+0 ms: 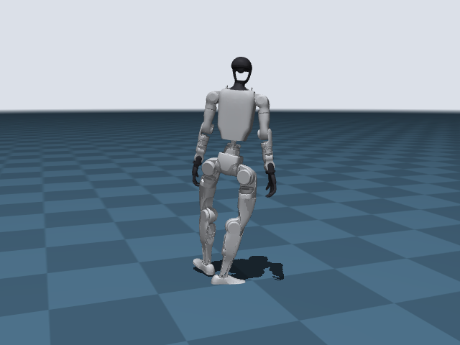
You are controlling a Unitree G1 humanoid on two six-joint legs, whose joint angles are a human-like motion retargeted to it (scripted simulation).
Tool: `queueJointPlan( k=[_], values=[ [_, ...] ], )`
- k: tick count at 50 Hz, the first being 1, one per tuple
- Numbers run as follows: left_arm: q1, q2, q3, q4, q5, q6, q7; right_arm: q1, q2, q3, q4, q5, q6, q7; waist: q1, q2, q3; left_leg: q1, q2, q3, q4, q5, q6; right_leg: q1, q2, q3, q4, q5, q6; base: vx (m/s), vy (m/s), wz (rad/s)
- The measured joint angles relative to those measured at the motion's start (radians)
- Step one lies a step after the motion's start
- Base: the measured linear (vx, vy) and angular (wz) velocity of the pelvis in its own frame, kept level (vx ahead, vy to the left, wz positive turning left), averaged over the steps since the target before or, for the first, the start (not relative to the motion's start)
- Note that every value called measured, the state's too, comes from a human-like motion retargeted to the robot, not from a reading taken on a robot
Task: In place motions
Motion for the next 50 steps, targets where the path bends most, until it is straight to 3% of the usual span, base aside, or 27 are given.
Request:
queueJointPlan(
  k=[3, 5, 7, 8, 10, 12, 15, 18, 20, 24, 27, 32, 38, 40, 41, 43, 45, 47, 50],
  values=[
    [0.013, 0.008, 0.024, 0.002, -0.014, -0.003, 0.029, 0.021, 0.033, -0.022, -0.023, -0.020, -0.010, 0.003, -0.075, -0.013, -0.065, 0.092, -0.019, 0.345, -0.032, 0.012, -0.005, 0.016, 0.007, -0.138, 0.004, -0.009, 0.058, 0.39, 0.19, 3.87],
    [0.010, 0.005, 0.041, 0.021, -0.045, -0.005, 0.049, 0.034, 0.049, -0.029, -0.032, -0.014, -0.018, 0.010, -0.161, -0.015, -0.113, 0.105, -0.059, 0.398, -0.043, 0.043, 0.000, 0.032, 0.018, -0.254, 0.000, -0.001, 0.099, 0.44, 0.24, 4.16],
    [-0.003, -0.006, 0.046, 0.044, -0.069, -0.005, 0.053, 0.044, 0.053, -0.036, -0.031, 0.013, -0.022, 0.012, -0.207, -0.001, -0.138, 0.088, -0.066, 0.297, -0.002, 0.050, -0.012, 0.048, 0.029, -0.289, 0.015, 0.015, 0.122, 0.35, 0.24, 3.36],
    [-0.014, -0.015, 0.044, 0.057, -0.076, -0.004, 0.052, 0.047, 0.053, -0.042, -0.026, 0.028, -0.023, 0.012, -0.210, 0.014, -0.139, 0.083, -0.067, 0.258, -0.003, 0.009, -0.051, 0.056, 0.040, -0.265, 0.033, 0.024, 0.133, 0.39, 0.29, 2.48],
    [-0.024, -0.035, 0.029, 0.079, -0.081, -0.002, 0.050, 0.062, 0.048, -0.056, -0.014, 0.053, -0.022, 0.012, -0.195, 0.035, -0.135, 0.082, -0.103, 0.240, -0.039, -0.018, -0.009, 0.082, 0.047, -0.205, 0.065, 0.057, 0.149, 0.46, 0.34, 1.97],
    [-0.051, -0.062, 0.022, 0.115, -0.070, 0.005, 0.030, 0.059, 0.035, -0.073, 0.013, 0.077, -0.008, 0.016, -0.188, 0.052, -0.143, 0.011, -0.069, 0.037, 0.025, -0.030, -0.020, 0.108, 0.048, -0.231, 0.088, 0.121, 0.136, 0.43, 0.31, 1.98],
    [-0.060, -0.097, 0.001, 0.130, -0.061, 0.001, 0.024, 0.059, 0.026, -0.086, 0.046, 0.118, -0.005, 0.003, -0.162, 0.104, -0.120, 0.002, -0.063, -0.091, 0.016, -0.051, 0.004, 0.153, 0.055, -0.158, 0.182, 0.243, 0.068, 0.46, 0.24, 1.65],
    [-0.058, -0.111, -0.032, 0.132, -0.031, 0.000, 0.000, 0.063, 0.014, -0.089, 0.030, 0.098, -0.012, 0.014, -0.167, 0.157, -0.100, 0.010, -0.037, -0.180, 0.019, -0.056, 0.011, 0.139, 0.023, 0.037, 0.365, 0.320, -0.040, 0.45, 0.18, 1.85],
    [-0.051, -0.109, -0.044, 0.139, 0.000, 0.010, -0.008, 0.065, 0.009, -0.083, 0.021, 0.077, -0.010, 0.011, -0.205, 0.177, -0.108, -0.005, -0.029, -0.245, 0.029, -0.056, 0.020, 0.097, 0.015, 0.153, 0.473, 0.333, -0.047, 0.48, 0.10, 2.38],
    [-0.058, -0.077, -0.078, 0.140, 0.035, 0.026, -0.027, 0.040, 0.021, -0.063, 0.003, 0.088, -0.015, 0.018, -0.274, 0.179, -0.073, -0.020, -0.053, -0.383, 0.017, -0.028, 0.041, -0.055, 0.060, 0.448, 0.633, 0.289, 0.029, 0.23, -0.05, 2.19],
    [-0.076, -0.045, -0.084, 0.126, 0.048, 0.044, -0.041, 0.010, 0.035, -0.044, -0.024, 0.094, -0.020, 0.035, -0.254, 0.171, -0.055, -0.042, -0.051, -0.439, 0.017, -0.010, 0.043, -0.144, 0.090, 0.584, 0.638, 0.250, 0.011, 0.10, -0.16, 1.21],
    [-0.086, -0.014, -0.096, 0.102, 0.061, 0.072, -0.062, -0.003, 0.043, -0.018, -0.080, 0.063, -0.036, 0.054, -0.246, 0.149, -0.053, -0.073, -0.078, -0.570, 0.017, 0.017, 0.039, -0.230, 0.094, 0.673, 0.484, 0.129, -0.033, 0.13, -0.17, 1.35],
    [-0.072, -0.019, -0.085, 0.082, 0.077, 0.083, -0.062, -0.015, 0.054, 0.002, -0.092, 0.065, -0.043, 0.066, -0.231, 0.079, -0.015, 0.007, -0.188, -0.684, -0.050, 0.054, 0.044, -0.252, 0.130, 0.985, 0.171, 0.069, 0.004, 0.14, -0.15, 1.18],
    [-0.060, -0.024, -0.085, 0.086, 0.079, 0.086, -0.060, -0.014, 0.064, 0.004, -0.084, 0.070, -0.043, 0.072, -0.218, 0.060, -0.004, 0.049, -0.216, -0.714, -0.075, 0.062, 0.044, -0.236, 0.115, 1.004, 0.084, 0.132, 0.023, 0.15, -0.13, 0.84],
    [-0.050, -0.023, -0.085, 0.095, 0.082, 0.090, -0.057, -0.013, 0.070, 0.007, -0.073, 0.070, -0.043, 0.079, -0.208, 0.054, -0.012, 0.070, -0.223, -0.732, -0.093, 0.069, 0.040, -0.211, 0.122, 1.002, 0.061, 0.144, 0.004, 0.22, -0.10, 0.81],
    [-0.034, -0.018, -0.078, 0.115, 0.105, 0.102, -0.059, -0.010, 0.082, 0.004, -0.042, 0.055, -0.038, 0.100, -0.182, 0.031, -0.034, 0.115, -0.248, -0.762, -0.130, 0.080, 0.034, -0.181, 0.101, 0.881, 0.037, 0.160, -0.028, 0.27, -0.09, 0.79],
    [-0.022, -0.029, -0.058, 0.138, 0.147, 0.120, -0.049, -0.010, 0.095, -0.018, -0.007, 0.029, -0.022, 0.120, -0.155, 0.037, -0.080, 0.115, -0.245, -0.802, -0.142, 0.086, 0.035, -0.158, 0.103, 0.816, 0.006, 0.163, -0.019, 0.18, -0.11, 0.82],
    [-0.002, -0.062, -0.036, 0.155, 0.150, 0.107, -0.002, -0.014, 0.096, -0.042, 0.013, 0.009, -0.014, 0.122, -0.106, 0.035, -0.129, 0.088, -0.230, -0.811, -0.129, 0.082, 0.026, -0.160, 0.107, 0.808, -0.014, 0.160, -0.012, 0.15, -0.09, 0.42],
    [0.047, -0.073, -0.004, 0.163, 0.101, 0.057, 0.005, -0.012, 0.103, -0.015, 0.008, 0.004, -0.024, 0.116, -0.132, 0.023, -0.148, 0.083, -0.230, -0.864, -0.112, 0.081, 0.019, -0.132, 0.110, 0.754, -0.032, 0.148, -0.024, 0.16, -0.16, 0.76]
  ],
)
